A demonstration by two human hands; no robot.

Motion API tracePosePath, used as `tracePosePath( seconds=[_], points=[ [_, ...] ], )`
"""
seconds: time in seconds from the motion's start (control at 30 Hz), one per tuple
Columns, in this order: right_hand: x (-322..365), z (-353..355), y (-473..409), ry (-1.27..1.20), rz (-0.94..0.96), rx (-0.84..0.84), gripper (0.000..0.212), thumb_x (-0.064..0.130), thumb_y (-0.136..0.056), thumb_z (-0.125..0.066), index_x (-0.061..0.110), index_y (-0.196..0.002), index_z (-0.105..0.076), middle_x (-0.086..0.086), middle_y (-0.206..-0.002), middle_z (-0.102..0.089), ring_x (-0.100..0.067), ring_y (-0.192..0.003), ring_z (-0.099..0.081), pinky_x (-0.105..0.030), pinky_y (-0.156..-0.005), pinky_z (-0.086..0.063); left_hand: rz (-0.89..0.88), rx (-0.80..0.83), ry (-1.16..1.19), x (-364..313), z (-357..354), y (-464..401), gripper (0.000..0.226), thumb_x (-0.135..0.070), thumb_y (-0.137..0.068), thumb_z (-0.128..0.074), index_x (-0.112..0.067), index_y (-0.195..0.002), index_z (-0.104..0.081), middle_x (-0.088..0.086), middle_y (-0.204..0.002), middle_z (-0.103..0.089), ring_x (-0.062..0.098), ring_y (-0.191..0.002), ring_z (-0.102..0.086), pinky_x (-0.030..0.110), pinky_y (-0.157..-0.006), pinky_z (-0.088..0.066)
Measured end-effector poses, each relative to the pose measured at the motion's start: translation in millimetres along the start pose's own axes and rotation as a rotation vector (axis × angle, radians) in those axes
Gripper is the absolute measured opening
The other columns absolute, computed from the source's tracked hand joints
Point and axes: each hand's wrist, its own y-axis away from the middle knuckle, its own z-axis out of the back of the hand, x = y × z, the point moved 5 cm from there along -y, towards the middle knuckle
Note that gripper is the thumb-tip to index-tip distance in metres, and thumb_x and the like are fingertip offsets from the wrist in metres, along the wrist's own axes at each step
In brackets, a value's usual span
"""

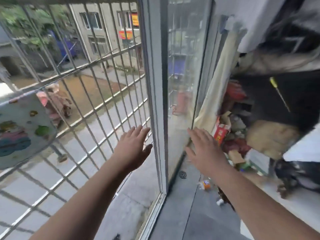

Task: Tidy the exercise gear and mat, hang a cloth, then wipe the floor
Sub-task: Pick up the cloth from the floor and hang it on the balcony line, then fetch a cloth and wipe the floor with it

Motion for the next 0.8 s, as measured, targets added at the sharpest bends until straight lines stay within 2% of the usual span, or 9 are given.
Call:
tracePosePath(
  seconds=[0.1, 0.27, 0.4, 0.57, 0.67, 0.8],
  points=[
    [-69, 24, 39, 0.003, -0.114, -0.064, 0.063, 0.041, -0.096, -0.047, 0.019, -0.153, -0.031, -0.009, -0.157, -0.034, -0.03, -0.145, -0.026, -0.042, -0.118, -0.02, -0.119, 0.024, 0.003, -76, -15, -25, 0.064, -0.052, -0.096, -0.044, -0.029, -0.152, -0.022, 0.005, -0.161, -0.026, 0.03, -0.147, -0.023, 0.045, -0.12, -0.022],
    [-203, 70, 108, 0.02, -0.285, -0.159, 0.061, 0.047, -0.096, -0.044, 0.016, -0.148, -0.038, -0.009, -0.15, -0.043, -0.031, -0.139, -0.034, -0.047, -0.115, -0.03, -0.302, 0.05, 0.042, -231, -37, -66, 0.065, -0.051, -0.096, -0.045, -0.029, -0.153, -0.022, 0.005, -0.161, -0.026, 0.03, -0.147, -0.023, 0.047, -0.119, -0.022],
    [-314, 105, 177, 0.068, -0.429, -0.189, 0.066, 0.056, -0.093, -0.028, 0.017, -0.145, -0.041, -0.011, -0.147, -0.046, -0.034, -0.136, -0.039, -0.05, -0.111, -0.036, -0.465, 0.029, 0.082, -379, -51, -84, 0.064, -0.047, -0.097, -0.046, -0.025, -0.153, -0.025, 0.005, -0.158, -0.033, 0.029, -0.145, -0.027, 0.044, -0.117, -0.023],
    [-436, 140, 266, 0.124, -0.628, -0.235, 0.061, 0.047, -0.094, -0.042, 0.019, -0.147, -0.039, -0.01, -0.152, -0.041, -0.033, -0.141, -0.034, -0.05, -0.112, -0.035, -0.692, 0.064, 0.141, -557, -84, -95, 0.063, -0.047, -0.096, -0.047, -0.024, -0.151, -0.028, 0.004, -0.158, -0.032, 0.028, -0.146, -0.025, 0.048, -0.118, -0.023],
    [-487, 153, 304, 0.134, -0.724, -0.248, 0.062, 0.048, -0.093, -0.039, 0.016, -0.147, -0.039, -0.014, -0.149, -0.044, -0.036, -0.138, -0.037, -0.05, -0.112, -0.036, -0.766, 0.092, 0.164, -632, -98, -98, 0.062, -0.049, -0.097, -0.046, -0.03, -0.151, -0.024, 0.001, -0.16, -0.027, 0.028, -0.148, -0.021, 0.049, -0.119, -0.017],
    [-543, 169, 337, 0.173, -0.828, -0.29, 0.06, 0.041, -0.094, -0.047, 0.009, -0.144, -0.044, -0.02, -0.146, -0.047, -0.038, -0.136, -0.039, -0.044, -0.115, -0.03, -0.901, 0.112, 0.157, -717, -116, -107, 0.06, -0.049, -0.098, -0.043, -0.03, -0.151, -0.022, 0.001, -0.16, -0.027, 0.028, -0.148, -0.02, 0.048, -0.119, -0.018]
  ],
)
